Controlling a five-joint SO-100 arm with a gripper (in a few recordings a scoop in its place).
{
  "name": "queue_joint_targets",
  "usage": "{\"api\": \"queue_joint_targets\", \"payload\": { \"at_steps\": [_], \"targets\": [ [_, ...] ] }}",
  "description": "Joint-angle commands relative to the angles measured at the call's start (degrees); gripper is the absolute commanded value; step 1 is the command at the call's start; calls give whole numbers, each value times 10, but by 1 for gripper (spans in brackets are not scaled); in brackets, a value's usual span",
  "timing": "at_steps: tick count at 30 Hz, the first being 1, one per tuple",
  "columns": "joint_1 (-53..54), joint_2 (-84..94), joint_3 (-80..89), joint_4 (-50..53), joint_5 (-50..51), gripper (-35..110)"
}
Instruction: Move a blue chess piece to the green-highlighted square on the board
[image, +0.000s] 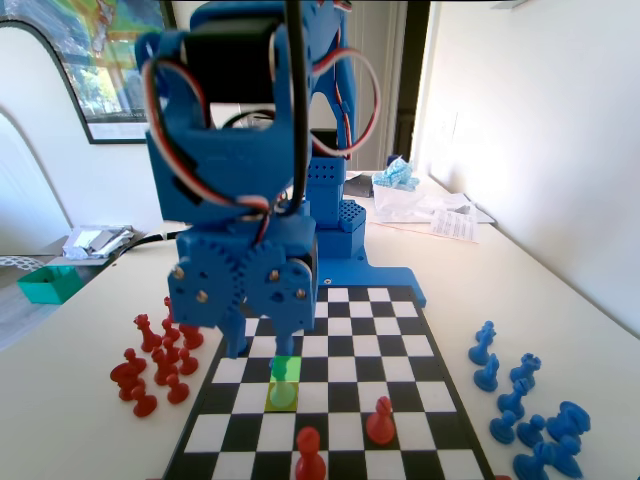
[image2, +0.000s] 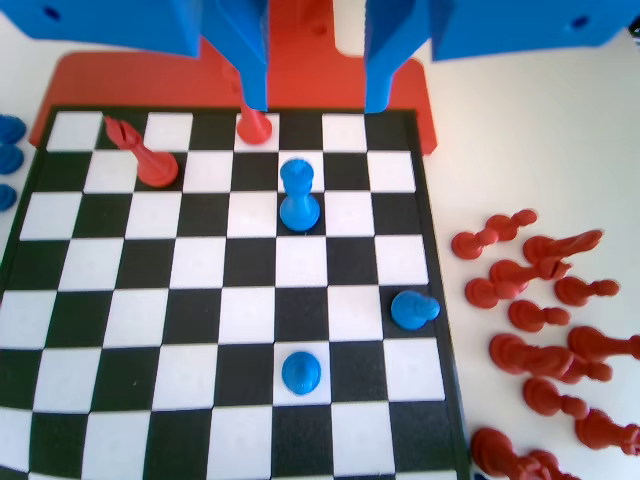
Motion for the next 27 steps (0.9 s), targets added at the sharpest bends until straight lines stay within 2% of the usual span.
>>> {"api": "queue_joint_targets", "payload": {
  "at_steps": [1, 27],
  "targets": [
    [1, 10, -11, -2, 0, 16],
    [0, -30, 63, -60, -18, 17]
  ]
}}
